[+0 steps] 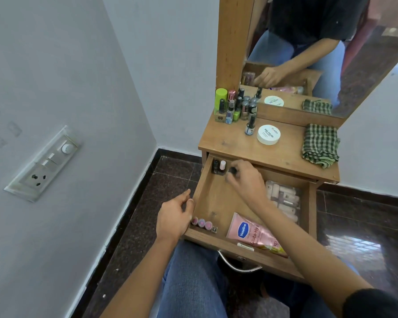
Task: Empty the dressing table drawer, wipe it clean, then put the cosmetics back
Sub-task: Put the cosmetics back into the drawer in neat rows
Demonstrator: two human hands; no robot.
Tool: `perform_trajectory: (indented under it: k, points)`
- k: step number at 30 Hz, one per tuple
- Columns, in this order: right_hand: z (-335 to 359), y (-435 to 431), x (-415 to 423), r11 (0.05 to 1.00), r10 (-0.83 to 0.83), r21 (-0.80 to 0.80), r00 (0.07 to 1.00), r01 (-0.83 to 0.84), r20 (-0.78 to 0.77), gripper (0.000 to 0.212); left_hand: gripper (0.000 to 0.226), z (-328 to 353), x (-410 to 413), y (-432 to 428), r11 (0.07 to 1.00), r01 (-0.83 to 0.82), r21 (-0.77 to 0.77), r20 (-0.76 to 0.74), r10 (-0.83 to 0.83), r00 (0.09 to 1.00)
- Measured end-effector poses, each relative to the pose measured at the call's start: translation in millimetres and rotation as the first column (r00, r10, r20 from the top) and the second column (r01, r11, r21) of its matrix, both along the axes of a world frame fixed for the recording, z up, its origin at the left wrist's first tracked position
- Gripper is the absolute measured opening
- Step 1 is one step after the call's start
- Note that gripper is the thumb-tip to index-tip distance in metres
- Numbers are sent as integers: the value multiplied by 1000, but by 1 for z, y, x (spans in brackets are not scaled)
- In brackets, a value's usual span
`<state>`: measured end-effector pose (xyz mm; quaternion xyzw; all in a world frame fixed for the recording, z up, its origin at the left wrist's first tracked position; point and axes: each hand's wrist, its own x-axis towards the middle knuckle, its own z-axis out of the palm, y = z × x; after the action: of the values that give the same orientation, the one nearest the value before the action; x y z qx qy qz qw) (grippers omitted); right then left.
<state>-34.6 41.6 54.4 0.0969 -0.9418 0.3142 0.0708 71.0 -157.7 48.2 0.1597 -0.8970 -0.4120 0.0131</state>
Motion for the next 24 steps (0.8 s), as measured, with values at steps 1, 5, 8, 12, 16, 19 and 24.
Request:
perform_trajectory:
  k: [1,5,8,12,16,19,24]
  points:
    - [-10,2,-2,1000,-12,5,999,12,43,24,38,0,0,0,1000,-1,-1,1,1,1000]
    - [-33,4,-10,997,-59,-42,986,66,157,25,38,3,0,1,1000,-7,8,9,7,1000]
    - [-41,2,-14,989,-47,-133,984,71,173,24,38,4,1,1,1000,-8,20,18,7,1000]
    - [-51,0,-15,969,-88,-206,972,134,219,27,38,3,0,0,1000,1,16,22,-1,1000]
    - [-60,-7,-12,911,-175,-314,941,266,288,29,38,2,1,0,1000,-7,17,25,7,1000]
    - [-62,-16,-13,864,-232,-368,921,343,314,23,38,2,1,0,1000,-11,16,20,10,1000]
    - [-66,-31,-19,786,-348,-383,859,486,375,18,38,2,1,-1,1000,-3,9,12,2,1000]
